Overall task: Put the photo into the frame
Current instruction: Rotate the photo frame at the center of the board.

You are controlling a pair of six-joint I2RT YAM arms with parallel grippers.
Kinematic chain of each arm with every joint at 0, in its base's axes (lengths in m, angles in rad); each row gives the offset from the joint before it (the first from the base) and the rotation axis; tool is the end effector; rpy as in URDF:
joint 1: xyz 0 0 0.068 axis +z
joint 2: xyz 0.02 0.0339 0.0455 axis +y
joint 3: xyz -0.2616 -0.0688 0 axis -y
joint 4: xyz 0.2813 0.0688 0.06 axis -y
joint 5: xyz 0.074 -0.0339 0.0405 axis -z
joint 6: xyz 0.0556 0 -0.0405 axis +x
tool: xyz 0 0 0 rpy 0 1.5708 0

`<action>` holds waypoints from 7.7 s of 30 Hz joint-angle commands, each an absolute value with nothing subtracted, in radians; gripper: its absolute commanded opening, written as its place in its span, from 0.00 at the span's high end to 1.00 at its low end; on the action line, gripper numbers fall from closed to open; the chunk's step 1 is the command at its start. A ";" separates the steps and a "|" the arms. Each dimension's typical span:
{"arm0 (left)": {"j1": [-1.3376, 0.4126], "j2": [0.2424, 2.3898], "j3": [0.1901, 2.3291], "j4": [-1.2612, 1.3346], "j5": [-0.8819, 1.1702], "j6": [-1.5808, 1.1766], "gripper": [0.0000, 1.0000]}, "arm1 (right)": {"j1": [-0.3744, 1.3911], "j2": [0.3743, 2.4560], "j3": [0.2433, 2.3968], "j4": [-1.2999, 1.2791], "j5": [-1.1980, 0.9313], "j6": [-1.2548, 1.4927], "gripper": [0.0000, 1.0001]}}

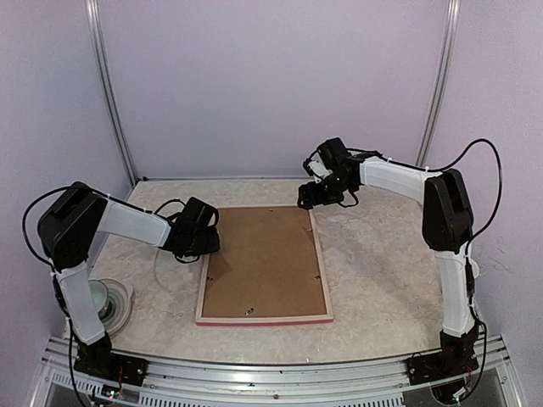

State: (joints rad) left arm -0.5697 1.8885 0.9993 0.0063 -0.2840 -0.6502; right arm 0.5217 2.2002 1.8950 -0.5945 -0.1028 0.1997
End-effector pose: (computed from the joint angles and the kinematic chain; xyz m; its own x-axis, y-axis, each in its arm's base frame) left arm 0.3506 -0.2061 0.0830 -0.7406 -0.2157 -0.6364 -0.1009 0.9720 -0.2120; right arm 0.4660 0.2744 0.1964 -0.7748 -0.2178 -0.5935 -0.4054 0.8915 0.2021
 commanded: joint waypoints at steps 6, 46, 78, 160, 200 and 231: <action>-0.606 1.831 0.914 0.033 -0.264 -0.665 0.66 | 0.528 2.222 1.852 -0.625 -0.075 0.123 0.17; -0.948 1.421 0.586 -0.241 -0.366 -0.873 0.63 | 0.487 2.389 2.113 -0.654 0.063 0.077 0.13; -0.935 1.466 0.567 -0.262 -0.461 -0.868 0.70 | 0.447 2.441 2.014 -0.602 0.183 0.126 0.13; -0.723 1.331 0.483 -0.032 -0.186 -1.001 0.01 | 0.333 2.207 1.607 -0.410 -0.400 0.163 0.01; -0.471 1.907 0.971 0.049 -0.088 -0.818 0.01 | 0.528 1.606 1.028 -0.381 -0.098 0.372 0.01; -0.683 1.514 0.707 -0.078 -0.270 -0.797 0.01 | 0.436 1.897 1.276 -0.453 -0.046 0.249 0.24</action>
State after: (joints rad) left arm -0.6697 1.5246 0.7307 -0.0521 -0.2329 -0.7856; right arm 0.4423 1.8767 1.2873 -0.4637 -0.0395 0.2508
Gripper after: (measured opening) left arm 0.989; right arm 0.768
